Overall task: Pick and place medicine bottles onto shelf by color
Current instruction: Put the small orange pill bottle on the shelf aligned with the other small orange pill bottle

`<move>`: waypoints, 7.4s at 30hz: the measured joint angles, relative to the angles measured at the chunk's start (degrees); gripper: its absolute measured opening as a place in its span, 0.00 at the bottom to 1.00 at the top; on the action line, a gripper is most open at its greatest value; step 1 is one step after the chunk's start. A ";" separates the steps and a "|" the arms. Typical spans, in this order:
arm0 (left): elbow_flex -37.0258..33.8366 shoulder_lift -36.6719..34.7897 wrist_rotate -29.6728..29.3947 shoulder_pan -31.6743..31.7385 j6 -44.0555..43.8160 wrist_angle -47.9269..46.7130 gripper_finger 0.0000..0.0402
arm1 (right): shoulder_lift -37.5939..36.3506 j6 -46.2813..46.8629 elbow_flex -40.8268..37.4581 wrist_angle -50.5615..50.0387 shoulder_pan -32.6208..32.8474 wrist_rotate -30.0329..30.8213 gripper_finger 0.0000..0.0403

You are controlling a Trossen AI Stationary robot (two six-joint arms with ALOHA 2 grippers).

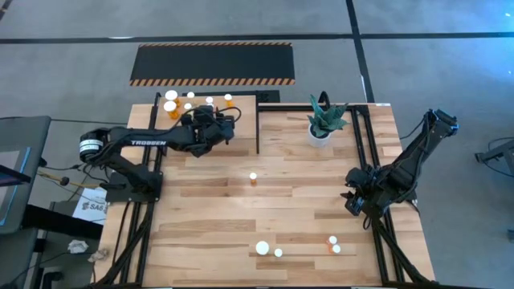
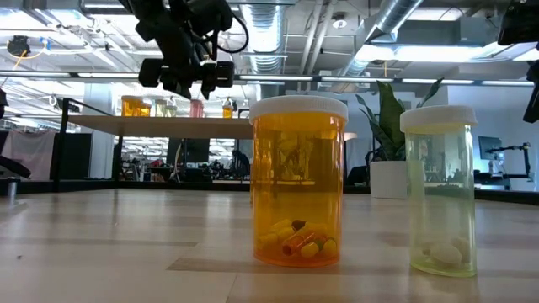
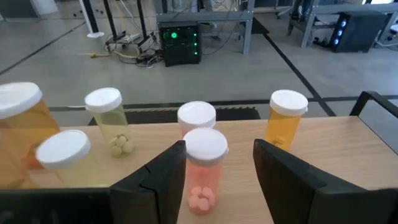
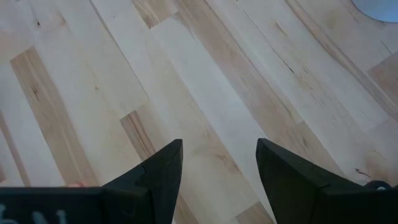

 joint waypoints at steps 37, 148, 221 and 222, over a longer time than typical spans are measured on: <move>2.42 -12.81 8.44 -15.25 17.57 7.65 0.44 | -0.02 0.01 -0.02 0.01 -0.01 0.00 0.56; -19.83 35.65 22.07 -25.66 29.84 87.96 0.32 | 0.00 0.02 -0.02 0.02 -0.02 0.00 0.56; -19.75 5.07 20.41 -0.01 39.94 72.15 0.25 | -0.02 0.01 -0.02 0.04 -0.02 -0.01 0.56; -19.75 5.07 20.31 0.01 39.55 71.83 0.25 | 0.00 0.02 -0.02 0.04 0.00 0.00 0.56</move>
